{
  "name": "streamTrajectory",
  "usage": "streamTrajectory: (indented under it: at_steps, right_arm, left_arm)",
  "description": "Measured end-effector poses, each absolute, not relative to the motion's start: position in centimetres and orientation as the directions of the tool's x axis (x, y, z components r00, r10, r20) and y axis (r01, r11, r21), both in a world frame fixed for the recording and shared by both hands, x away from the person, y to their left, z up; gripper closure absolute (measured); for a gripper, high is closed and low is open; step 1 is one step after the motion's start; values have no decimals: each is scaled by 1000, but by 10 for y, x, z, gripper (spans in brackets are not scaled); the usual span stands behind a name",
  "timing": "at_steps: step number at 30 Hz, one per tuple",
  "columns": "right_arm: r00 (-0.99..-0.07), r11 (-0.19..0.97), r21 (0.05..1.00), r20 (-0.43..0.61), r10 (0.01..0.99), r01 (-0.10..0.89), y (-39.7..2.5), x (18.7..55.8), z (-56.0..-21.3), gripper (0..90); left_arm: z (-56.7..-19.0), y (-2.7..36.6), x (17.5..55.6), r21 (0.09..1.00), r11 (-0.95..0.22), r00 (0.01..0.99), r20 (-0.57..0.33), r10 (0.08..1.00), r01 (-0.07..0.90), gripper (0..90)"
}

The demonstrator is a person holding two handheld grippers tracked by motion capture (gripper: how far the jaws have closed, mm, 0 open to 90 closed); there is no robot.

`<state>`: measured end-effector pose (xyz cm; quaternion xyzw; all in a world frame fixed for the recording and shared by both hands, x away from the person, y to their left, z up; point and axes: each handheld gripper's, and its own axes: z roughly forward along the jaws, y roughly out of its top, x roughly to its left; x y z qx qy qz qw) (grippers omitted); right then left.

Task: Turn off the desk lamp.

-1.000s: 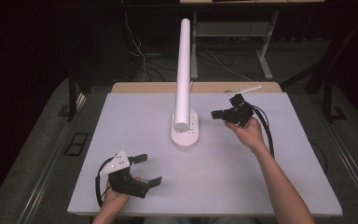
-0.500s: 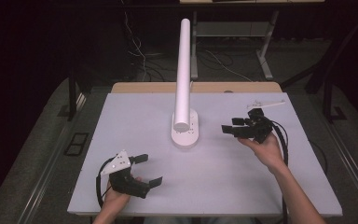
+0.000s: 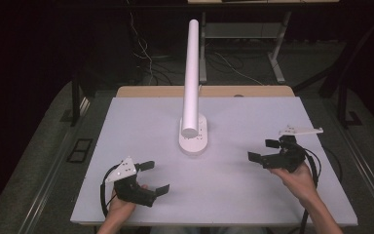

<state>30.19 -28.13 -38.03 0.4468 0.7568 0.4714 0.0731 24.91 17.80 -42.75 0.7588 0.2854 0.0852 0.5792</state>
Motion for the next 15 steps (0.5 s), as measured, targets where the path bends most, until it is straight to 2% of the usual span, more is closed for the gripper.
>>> streamTrajectory:
  at_steps: [15]
  right_arm:
    - [-591,129,795,321,740,593,-292,253,-402,7]
  left_arm:
    - [-428,179,249,927,-169,819,-199,538,336,0]
